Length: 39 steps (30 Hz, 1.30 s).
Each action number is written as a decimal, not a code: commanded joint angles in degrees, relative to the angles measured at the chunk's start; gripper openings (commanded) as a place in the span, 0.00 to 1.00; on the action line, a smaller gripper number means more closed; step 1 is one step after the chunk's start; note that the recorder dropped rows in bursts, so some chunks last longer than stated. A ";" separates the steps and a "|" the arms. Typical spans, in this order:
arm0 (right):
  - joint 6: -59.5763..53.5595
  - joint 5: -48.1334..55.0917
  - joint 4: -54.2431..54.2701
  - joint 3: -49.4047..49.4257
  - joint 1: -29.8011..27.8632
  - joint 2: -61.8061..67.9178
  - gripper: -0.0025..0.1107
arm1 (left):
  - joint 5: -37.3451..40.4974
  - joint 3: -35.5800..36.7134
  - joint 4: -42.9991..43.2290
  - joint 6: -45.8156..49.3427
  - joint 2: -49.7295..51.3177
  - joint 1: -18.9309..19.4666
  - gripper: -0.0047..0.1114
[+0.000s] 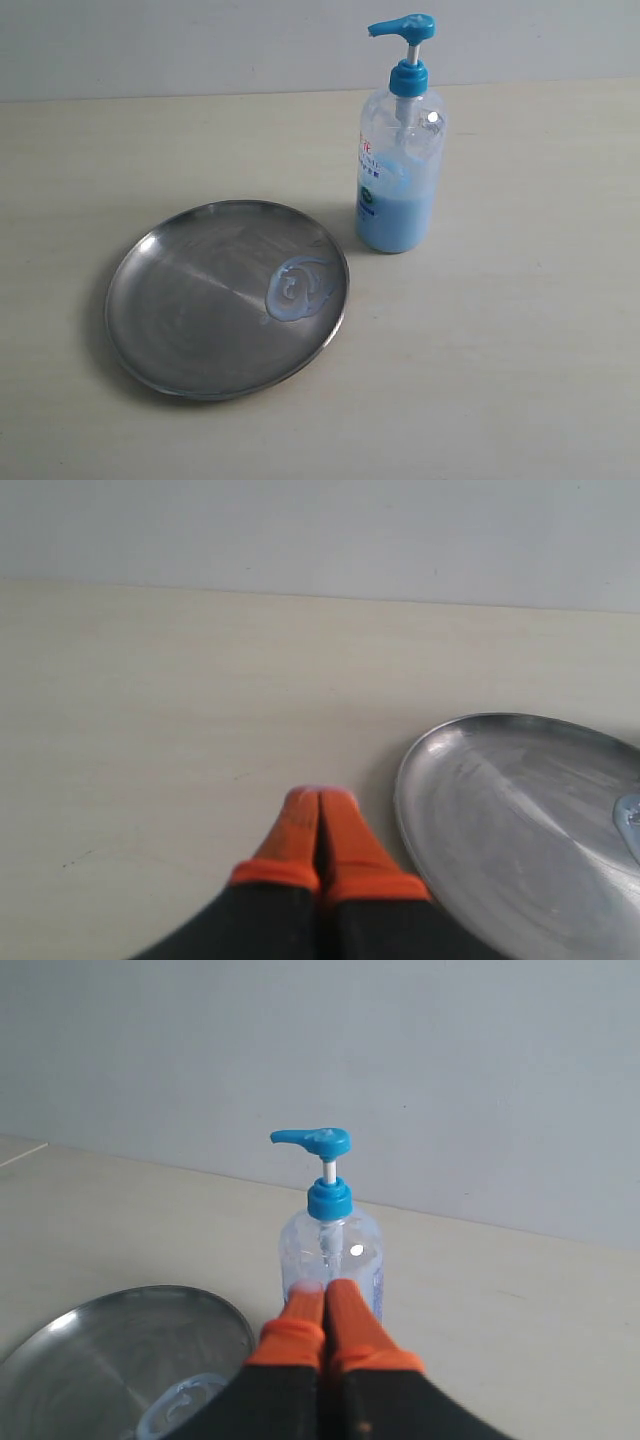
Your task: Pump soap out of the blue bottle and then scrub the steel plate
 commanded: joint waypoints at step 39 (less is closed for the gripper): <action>-0.41 6.09 -3.89 1.38 0.07 -0.09 0.02 | -0.15 0.19 0.00 -0.21 -0.29 -0.31 0.04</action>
